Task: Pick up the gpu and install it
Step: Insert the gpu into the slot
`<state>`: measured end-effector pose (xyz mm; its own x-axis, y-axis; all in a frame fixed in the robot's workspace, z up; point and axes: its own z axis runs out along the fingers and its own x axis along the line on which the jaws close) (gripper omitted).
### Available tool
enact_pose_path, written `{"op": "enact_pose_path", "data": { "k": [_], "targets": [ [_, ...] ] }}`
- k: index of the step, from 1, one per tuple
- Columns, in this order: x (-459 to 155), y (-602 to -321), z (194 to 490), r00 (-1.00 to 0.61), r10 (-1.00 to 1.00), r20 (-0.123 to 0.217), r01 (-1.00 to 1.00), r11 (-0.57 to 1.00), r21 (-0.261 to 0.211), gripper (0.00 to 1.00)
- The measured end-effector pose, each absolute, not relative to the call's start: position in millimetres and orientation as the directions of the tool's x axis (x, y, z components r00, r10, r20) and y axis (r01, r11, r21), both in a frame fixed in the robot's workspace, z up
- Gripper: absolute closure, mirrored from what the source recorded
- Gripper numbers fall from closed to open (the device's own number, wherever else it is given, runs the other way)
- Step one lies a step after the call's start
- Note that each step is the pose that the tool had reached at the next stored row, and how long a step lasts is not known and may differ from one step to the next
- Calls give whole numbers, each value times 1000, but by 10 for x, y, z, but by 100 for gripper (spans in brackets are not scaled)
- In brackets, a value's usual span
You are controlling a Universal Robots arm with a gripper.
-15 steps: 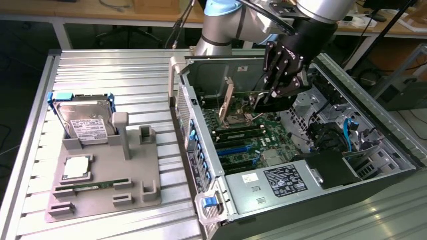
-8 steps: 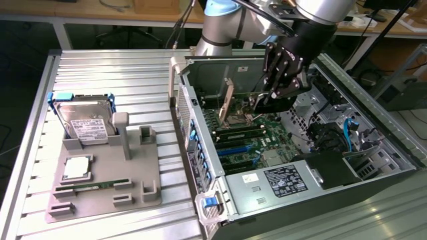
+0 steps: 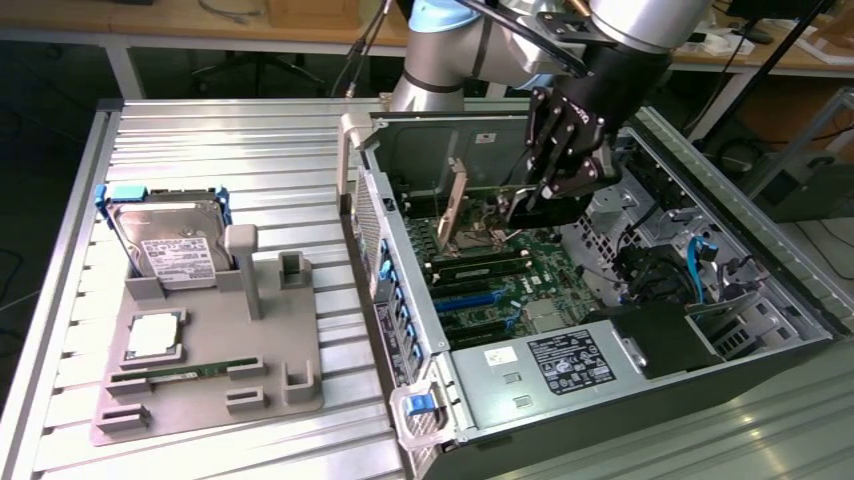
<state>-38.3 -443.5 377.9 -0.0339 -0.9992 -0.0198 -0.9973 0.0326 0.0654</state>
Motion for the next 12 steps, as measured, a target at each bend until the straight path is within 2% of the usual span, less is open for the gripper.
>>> {"op": "enact_pose_path", "data": {
  "k": [12],
  "targets": [
    [-383, -4434, 3741, -34, -999, -21, -997, 33, 65, 73]
  ]
}}
